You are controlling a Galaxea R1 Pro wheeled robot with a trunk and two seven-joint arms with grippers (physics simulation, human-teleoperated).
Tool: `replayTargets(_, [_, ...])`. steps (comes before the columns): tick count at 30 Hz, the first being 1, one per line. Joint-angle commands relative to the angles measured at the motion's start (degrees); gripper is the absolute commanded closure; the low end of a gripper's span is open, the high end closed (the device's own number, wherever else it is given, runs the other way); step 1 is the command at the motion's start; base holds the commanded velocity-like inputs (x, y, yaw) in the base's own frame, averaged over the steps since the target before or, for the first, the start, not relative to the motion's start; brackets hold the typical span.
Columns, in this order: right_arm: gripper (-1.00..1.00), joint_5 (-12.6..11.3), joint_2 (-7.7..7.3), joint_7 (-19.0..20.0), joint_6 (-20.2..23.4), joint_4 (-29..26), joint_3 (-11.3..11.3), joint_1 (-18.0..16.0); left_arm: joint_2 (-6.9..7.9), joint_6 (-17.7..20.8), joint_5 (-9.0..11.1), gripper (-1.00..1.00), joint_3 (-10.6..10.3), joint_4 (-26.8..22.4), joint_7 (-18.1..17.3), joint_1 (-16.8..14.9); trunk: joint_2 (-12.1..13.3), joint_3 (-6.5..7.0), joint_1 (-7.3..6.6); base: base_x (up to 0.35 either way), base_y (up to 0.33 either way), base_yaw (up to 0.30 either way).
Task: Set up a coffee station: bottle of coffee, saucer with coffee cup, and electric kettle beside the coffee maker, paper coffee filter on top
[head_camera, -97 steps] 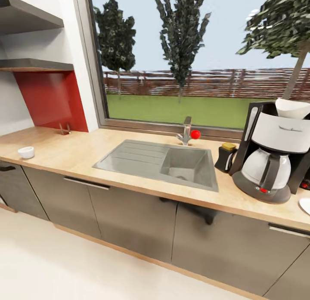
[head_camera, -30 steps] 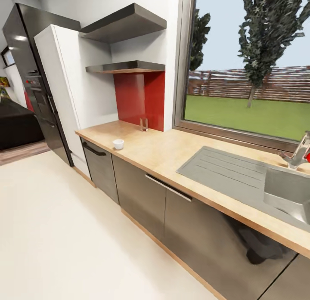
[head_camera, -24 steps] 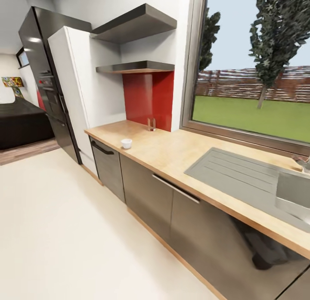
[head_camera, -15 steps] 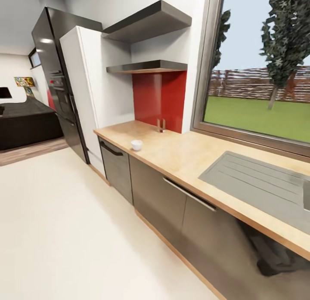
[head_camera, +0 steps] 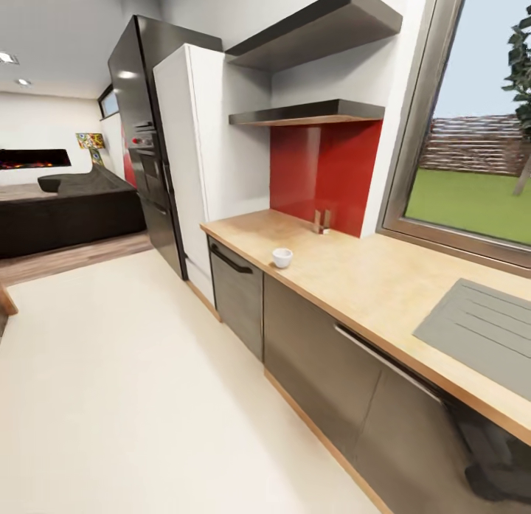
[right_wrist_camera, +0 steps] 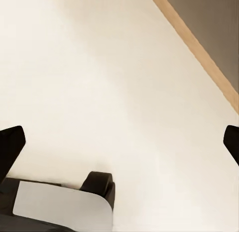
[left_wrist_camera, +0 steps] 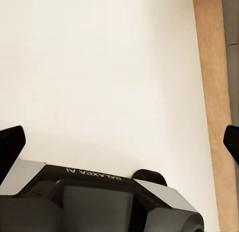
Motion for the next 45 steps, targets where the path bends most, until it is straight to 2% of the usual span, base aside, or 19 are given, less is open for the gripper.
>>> replayTargets(1, [-1.00,-0.6,-0.03,0.1,-0.1,0.1,0.2,0.0,0.01,0.3,0.5,-1.00,0.0,0.0,-0.2,0.0,0.0,-0.05,0.03,0.238,0.231,0.269])
replayTargets(10, [-1.00,-0.6,-0.02,0.1,0.0,0.1,0.2,0.0,0.01,0.3,0.5,-1.00,0.0,0.0,-0.3,0.0,0.0,-0.05,0.03,0.238,0.233,0.136])
replayTargets(41, [-1.00,-0.6,0.02,0.2,0.1,0.3,0.2,0.0,0.01,0.4,0.5,-1.00,0.0,0.0,-0.2,0.0,0.0,-0.05,0.03,0.270,0.190,0.003])
replayTargets(42, [-1.00,-0.8,1.15,0.3,0.1,0.0,0.4,0.0,0.01,0.4,0.5,-1.00,0.0,0.0,-0.2,0.0,0.0,-0.05,0.03,0.022,0.010,0.000])
replayTargets(44, [-1.00,-0.8,1.66,0.4,0.1,-0.4,0.4,-0.1,0.01,0.4,0.5,-1.00,0.0,0.0,-0.2,0.0,0.0,-0.05,0.03,0.016,0.007,0.000])
replayTargets(45, [-1.00,-0.8,2.84,0.5,0.2,-1.7,0.4,-0.2,0.01,0.4,0.5,-1.00,0.0,0.0,-0.2,0.0,0.0,-0.05,0.03,0.009,0.004,0.000])
